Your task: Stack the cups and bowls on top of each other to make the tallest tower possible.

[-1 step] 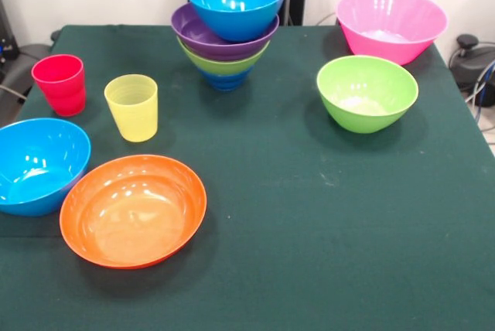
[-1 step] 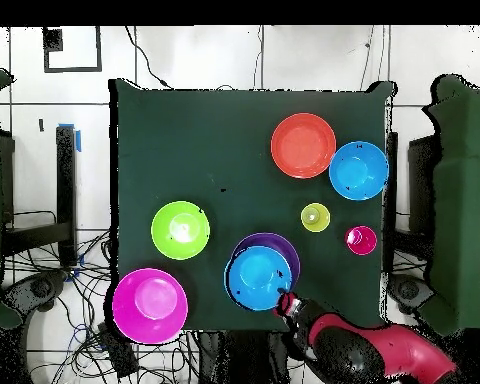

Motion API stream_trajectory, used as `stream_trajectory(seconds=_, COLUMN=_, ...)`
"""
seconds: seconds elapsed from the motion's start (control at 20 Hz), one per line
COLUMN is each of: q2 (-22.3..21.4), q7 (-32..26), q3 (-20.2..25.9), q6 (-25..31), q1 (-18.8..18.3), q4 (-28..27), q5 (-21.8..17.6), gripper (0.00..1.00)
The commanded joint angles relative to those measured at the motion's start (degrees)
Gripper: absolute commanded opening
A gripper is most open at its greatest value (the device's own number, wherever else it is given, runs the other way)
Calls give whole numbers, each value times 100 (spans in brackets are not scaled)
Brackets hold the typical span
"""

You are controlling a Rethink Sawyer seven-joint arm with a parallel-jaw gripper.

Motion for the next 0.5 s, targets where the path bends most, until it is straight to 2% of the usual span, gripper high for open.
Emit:
stream_trajectory(seconds=0.05, q2=304, q7=-725, q3=141, q6=408, q1=5, q4=-456, q5=-311, gripper=0)
stream_trajectory(seconds=0.5, q2=322, q7=-833, q3=240, q6=553, q1=-101, q4=-517, q5=-260, gripper=0)
